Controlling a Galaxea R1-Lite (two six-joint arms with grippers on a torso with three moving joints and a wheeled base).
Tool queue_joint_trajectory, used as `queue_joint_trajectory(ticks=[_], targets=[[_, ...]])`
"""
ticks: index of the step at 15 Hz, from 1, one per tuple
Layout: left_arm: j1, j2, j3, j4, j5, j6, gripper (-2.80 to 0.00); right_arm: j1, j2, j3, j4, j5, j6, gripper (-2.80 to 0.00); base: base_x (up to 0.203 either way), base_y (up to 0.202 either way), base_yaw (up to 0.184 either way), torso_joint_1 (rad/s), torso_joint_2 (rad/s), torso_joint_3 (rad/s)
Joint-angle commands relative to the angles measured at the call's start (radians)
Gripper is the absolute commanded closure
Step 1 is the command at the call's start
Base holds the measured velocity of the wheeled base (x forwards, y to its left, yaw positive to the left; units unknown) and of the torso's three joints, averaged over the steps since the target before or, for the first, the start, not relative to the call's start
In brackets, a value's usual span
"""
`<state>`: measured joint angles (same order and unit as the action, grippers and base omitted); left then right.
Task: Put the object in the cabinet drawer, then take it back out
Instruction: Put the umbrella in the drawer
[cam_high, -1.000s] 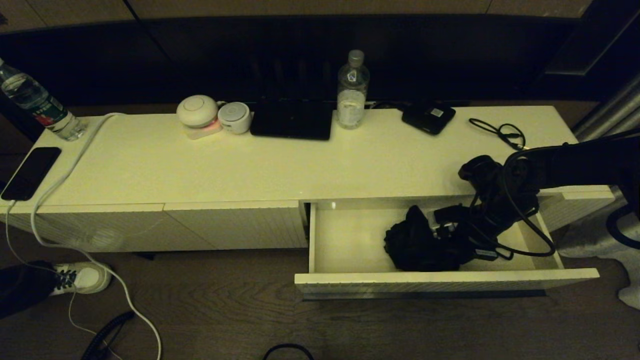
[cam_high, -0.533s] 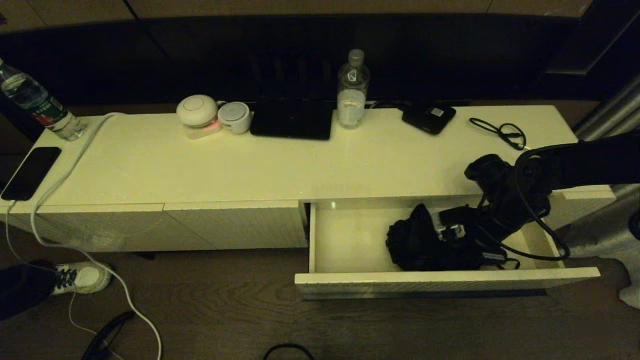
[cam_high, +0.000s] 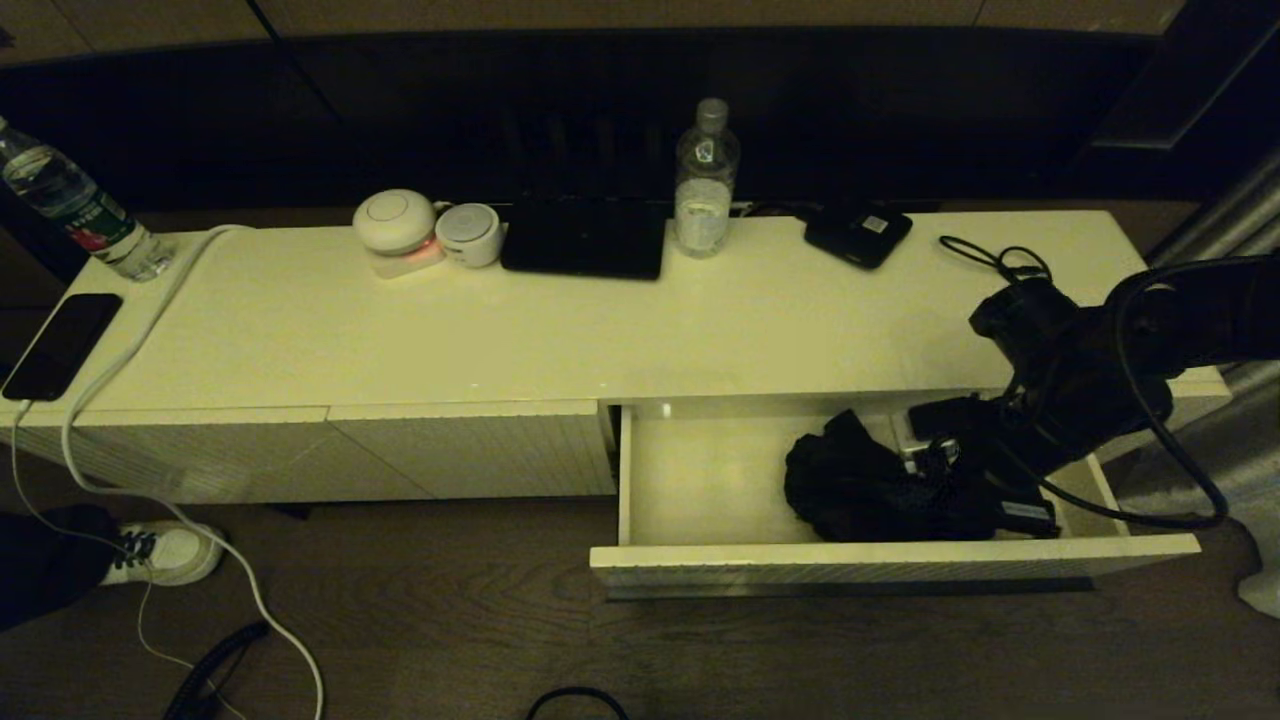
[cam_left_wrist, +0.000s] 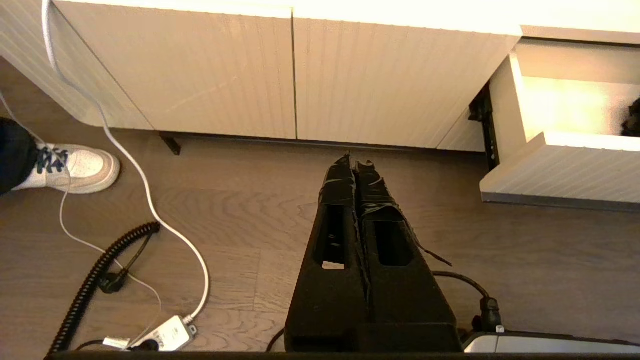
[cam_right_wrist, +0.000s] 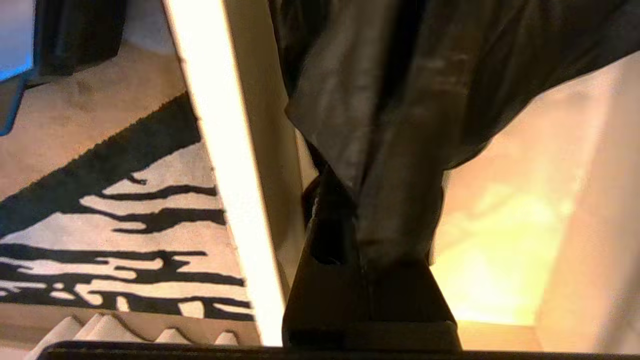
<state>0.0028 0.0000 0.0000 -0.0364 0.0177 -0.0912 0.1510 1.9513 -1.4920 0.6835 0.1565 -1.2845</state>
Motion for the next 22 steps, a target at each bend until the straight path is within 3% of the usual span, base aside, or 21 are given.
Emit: queue_joint_trajectory(ticks=[1, 12, 19, 22], targets=[[0.000, -0.002, 0.000, 0.000, 0.001, -0.001, 0.00, 0.008, -0.089, 0.022, 0.003, 0.002, -0.007, 0.00, 0.000, 0.000, 0.000, 0.000, 0.00, 0.000], [0.000, -0.002, 0.000, 0.000, 0.001, -0.001, 0.00, 0.021, -0.333, 0.088, 0.010, -0.013, -0.006, 0.00, 0.000, 0.000, 0.000, 0.000, 0.00, 0.000], [0.000, -0.002, 0.000, 0.000, 0.001, -0.001, 0.00, 0.056, -0.298, -0.115, 0.002, -0.030, 0.127, 0.00, 0.000, 0.000, 0.000, 0.000, 0.00, 0.000], [0.000, -0.002, 0.001, 0.000, 0.001, -0.001, 0.00, 0.068, -0.233, -0.211, -0.005, -0.079, 0.184, 0.00, 0.000, 0.000, 0.000, 0.000, 0.00, 0.000]])
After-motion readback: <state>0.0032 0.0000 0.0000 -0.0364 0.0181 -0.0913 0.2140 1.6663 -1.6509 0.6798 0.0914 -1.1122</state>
